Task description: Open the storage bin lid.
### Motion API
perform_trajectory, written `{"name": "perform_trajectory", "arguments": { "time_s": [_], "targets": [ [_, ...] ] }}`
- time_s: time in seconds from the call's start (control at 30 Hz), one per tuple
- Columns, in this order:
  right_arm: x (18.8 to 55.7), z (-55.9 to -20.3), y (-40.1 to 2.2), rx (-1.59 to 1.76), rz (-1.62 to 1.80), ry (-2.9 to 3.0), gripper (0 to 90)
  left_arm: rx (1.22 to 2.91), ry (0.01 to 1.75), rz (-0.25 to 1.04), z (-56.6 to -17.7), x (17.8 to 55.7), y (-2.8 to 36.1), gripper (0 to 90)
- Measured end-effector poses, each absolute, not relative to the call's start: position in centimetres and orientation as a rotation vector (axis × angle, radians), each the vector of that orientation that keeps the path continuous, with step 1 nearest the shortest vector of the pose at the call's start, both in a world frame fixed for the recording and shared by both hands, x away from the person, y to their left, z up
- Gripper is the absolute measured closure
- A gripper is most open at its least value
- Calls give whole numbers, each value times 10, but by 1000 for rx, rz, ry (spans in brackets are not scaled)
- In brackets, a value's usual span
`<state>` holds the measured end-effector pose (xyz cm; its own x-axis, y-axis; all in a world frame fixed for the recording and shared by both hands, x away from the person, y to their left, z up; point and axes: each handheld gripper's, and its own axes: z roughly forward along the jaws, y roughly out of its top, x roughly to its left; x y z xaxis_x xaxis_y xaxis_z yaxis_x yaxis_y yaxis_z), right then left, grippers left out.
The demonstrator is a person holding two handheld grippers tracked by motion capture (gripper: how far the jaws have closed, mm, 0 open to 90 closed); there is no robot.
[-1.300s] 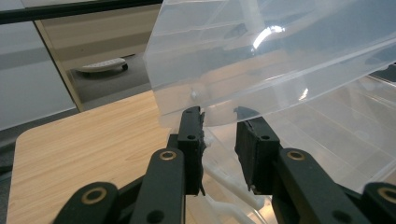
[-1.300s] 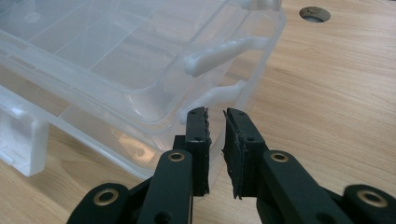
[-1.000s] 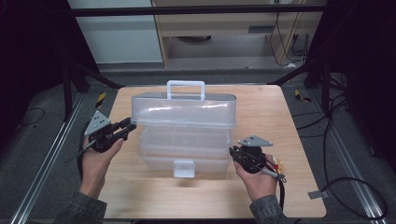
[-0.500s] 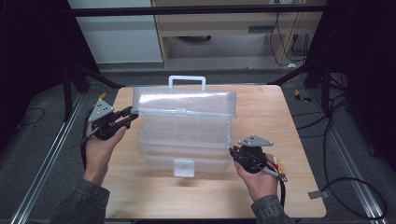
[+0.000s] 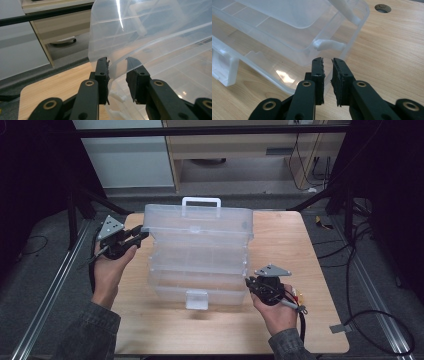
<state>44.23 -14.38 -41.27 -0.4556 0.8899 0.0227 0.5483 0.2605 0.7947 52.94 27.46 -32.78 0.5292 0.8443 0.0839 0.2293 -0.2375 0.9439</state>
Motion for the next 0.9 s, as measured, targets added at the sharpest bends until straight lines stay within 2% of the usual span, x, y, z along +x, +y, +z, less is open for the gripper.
{"name": "perform_trajectory", "arguments": {
  "time_s": [0.67,0.9],
  "targets": [
    [447,-410,-147,1285,1012,2138,798,1746,922,764,-321,535,269,740],
    [447,-410,-149,1286,1016,2143,797,1781,920,836,-319,537,265,784]
  ]
}}
